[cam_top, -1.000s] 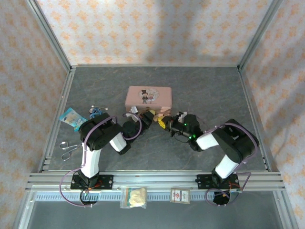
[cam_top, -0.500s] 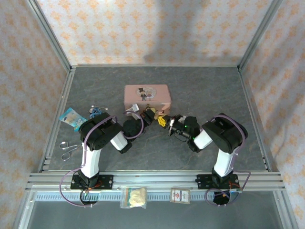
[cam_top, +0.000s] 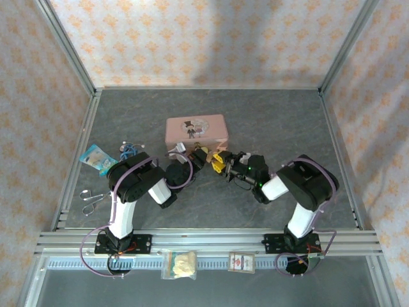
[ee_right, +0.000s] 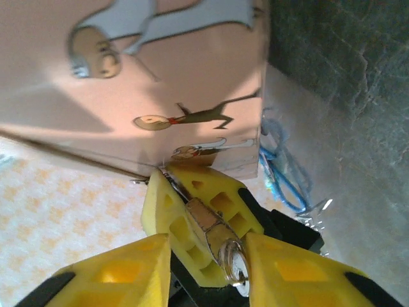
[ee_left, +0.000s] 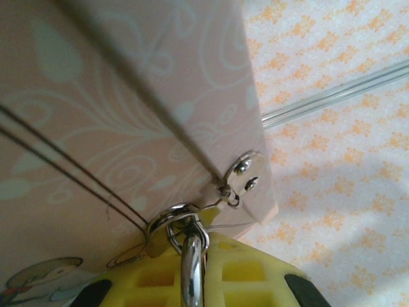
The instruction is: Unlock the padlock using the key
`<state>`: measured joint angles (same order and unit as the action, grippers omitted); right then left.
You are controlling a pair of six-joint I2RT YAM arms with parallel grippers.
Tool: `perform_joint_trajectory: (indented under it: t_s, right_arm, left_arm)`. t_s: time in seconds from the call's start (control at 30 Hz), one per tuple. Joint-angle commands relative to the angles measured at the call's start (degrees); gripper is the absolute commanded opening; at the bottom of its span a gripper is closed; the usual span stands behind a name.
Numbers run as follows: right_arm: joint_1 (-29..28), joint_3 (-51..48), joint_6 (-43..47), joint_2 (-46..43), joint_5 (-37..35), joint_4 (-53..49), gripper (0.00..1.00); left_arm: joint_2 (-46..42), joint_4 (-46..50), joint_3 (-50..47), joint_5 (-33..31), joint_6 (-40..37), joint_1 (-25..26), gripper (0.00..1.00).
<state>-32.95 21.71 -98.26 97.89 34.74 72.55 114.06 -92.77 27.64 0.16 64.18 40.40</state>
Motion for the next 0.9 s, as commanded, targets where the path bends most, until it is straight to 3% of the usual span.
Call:
perform_joint_trajectory:
  t_s: [0.0, 0.13, 0.33, 0.67, 0.87]
  right_arm:
    - [1.0, 2.0, 14.5, -8.1, -1.9, -9.2, 0.38]
    - [1.1, 6.0, 29.9, -14.2, -6.3, -32.4, 0.43]
    - [1.1, 9.5, 44.1, -18.6, -12.7, -50.8, 0.46]
    - [1.0, 11.0, 54.6, -22.7, -18.8, -59.9, 0.47]
    - [0.4, 12.9, 59.8, -23.3, -21.3, -63.7, 0.47]
  left_arm:
    - [-2.8, -1.1, -0.5, -1.7, -1.1, 0.0, 0.0]
    - [-6.1, 9.8, 2.0, -0.6, -1.6, -0.1, 0.0]
    - [-7.0, 22.0, 4.9, 2.3, -5.0, -0.2, 0.0]
    - [-5.4, 34.3, 7.6, 4.9, -7.0, 0.2, 0.0]
    - [-3.5, 35.4, 7.6, 4.9, -5.8, 0.4, 0.16]
